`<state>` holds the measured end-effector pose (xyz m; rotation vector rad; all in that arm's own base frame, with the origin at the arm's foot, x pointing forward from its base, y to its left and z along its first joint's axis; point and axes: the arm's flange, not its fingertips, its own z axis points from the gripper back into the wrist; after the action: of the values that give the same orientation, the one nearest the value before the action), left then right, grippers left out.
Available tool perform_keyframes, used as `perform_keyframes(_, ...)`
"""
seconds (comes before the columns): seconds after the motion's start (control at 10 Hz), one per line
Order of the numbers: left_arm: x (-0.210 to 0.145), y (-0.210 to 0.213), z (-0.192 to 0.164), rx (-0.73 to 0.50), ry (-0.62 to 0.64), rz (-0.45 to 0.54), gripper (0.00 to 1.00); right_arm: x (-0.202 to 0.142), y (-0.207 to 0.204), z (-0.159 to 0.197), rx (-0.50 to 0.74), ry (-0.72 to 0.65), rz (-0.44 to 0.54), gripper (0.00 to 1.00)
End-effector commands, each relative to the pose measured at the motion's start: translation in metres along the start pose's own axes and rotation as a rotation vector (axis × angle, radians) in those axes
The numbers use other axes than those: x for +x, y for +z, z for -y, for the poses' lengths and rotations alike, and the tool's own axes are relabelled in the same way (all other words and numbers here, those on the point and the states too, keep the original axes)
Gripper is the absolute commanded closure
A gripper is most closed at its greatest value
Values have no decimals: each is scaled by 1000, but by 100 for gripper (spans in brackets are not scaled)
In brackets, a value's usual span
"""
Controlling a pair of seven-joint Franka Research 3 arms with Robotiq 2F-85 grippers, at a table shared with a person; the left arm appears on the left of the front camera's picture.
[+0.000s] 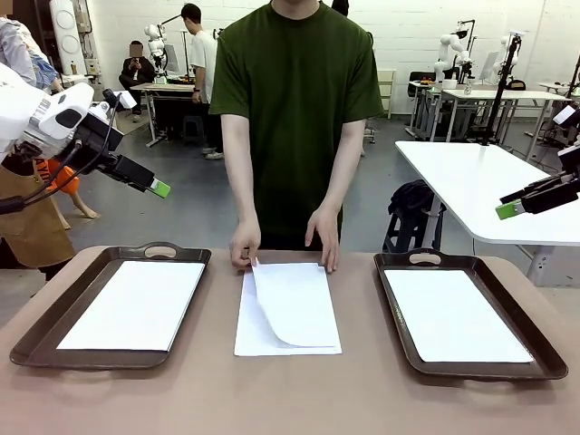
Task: Sort the A4 documents.
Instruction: Receive the A4 Paper.
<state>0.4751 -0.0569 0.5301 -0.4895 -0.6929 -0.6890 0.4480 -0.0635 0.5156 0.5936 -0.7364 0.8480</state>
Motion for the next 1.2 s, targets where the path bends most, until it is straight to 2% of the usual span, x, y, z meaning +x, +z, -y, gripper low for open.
perform_keyframes(0.0, 0, 1, 0, -1, -5, 8, 0, 1, -1, 1, -9, 3, 0, 0)
perform_keyframes(1.1, 0, 1, 0, -1, -5, 8, 0, 1, -1, 1, -9, 3, 0, 0)
